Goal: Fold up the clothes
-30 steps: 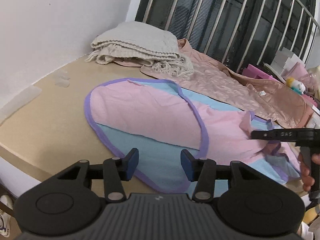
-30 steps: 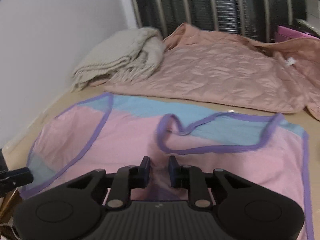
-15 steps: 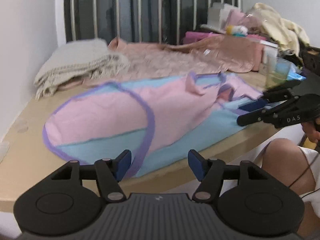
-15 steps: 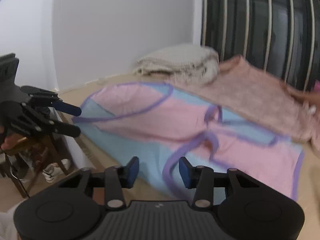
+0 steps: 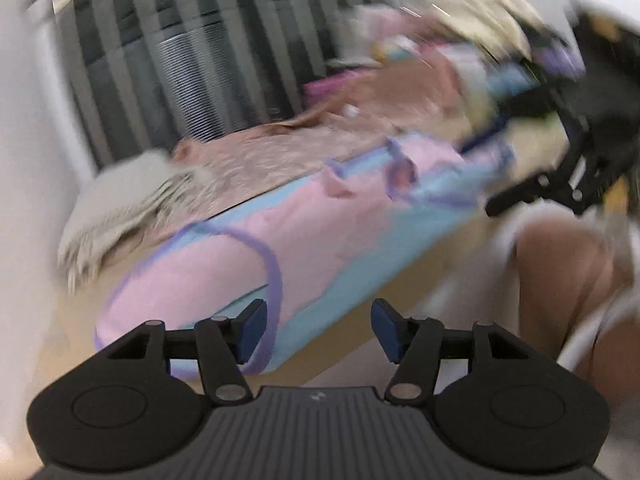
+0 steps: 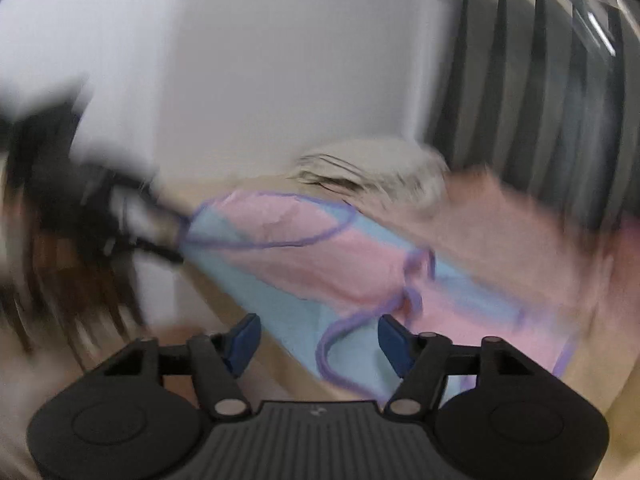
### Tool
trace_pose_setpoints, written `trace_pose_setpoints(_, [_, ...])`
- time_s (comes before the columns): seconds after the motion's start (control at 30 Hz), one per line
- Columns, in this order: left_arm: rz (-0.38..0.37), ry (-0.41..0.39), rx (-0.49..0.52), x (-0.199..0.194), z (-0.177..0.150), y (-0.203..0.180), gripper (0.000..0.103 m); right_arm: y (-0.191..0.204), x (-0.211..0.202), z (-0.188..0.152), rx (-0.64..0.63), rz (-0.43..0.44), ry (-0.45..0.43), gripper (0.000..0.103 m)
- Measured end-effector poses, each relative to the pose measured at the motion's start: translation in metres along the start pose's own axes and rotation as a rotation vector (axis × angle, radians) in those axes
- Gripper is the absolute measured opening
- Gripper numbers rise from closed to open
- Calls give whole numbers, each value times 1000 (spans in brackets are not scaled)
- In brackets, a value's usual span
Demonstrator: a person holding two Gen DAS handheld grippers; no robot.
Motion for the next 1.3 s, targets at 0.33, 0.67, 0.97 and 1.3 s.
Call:
trace_pose_setpoints(0.33, [5, 34, 160, 3, -5, 5, 24, 18, 48, -4, -275, 76, 73, 16])
trace_pose_setpoints(0.67, [-153, 6, 57, -21, 25, 52, 0, -39, 25, 18, 14, 215, 57, 0])
trace_pose_setpoints(0.97, [-41, 42, 270, -11, 9, 26, 70, -40, 24, 27, -109, 176, 46, 51])
trace_pose_setpoints(1.3, [23, 105, 420, 6, -17, 2, 16, 0, 43, -3, -263, 140, 145, 8])
Point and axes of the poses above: each gripper's, at about its wrist camera, not at the fingertips, and x roughly the way its jaws point, y to its left, z to its top, the point moved 4 cm from there along x, roughly the way its jaws point, and after that the axes turned 9 degrees about -z, right-handed, at the moved point
